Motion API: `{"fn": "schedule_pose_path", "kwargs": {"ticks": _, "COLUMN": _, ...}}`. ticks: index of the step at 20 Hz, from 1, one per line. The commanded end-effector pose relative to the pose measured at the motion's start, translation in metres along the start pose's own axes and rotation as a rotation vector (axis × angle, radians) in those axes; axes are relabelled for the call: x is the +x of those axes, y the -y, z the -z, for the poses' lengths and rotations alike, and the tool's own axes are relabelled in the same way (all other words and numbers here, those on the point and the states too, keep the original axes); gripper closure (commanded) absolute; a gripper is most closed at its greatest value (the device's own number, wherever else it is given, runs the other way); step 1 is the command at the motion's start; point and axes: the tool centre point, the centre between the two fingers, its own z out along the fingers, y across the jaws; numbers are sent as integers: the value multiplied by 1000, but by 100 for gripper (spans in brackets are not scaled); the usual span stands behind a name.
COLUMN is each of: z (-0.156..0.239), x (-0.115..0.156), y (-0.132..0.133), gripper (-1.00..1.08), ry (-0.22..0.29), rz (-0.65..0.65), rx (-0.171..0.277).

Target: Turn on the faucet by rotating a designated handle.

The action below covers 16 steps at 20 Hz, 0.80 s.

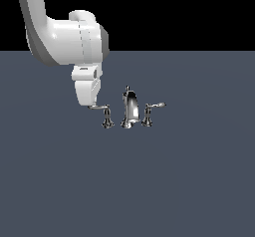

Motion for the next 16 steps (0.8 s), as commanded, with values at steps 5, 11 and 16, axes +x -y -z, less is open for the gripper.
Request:
{"fn": "schedule_pose_path", "kwargs": {"ticks": 5, "z": 0, "x": -8, "y": -19, "gripper": 108, "ry": 0, "rz": 2, "rx": -4}}
{"fn": "schedule_pose_path", "kwargs": {"ticks": 11, "z": 0, "x": 3, "y": -26, "gripper": 108, "ry": 0, "rz": -6, "rx": 3}}
{"fn": "schedule_pose_path", "kwargs": {"ticks": 16, "z": 0, "x": 6, "y": -42, "gripper": 108, "ry": 0, "rz": -3, "rx": 0}}
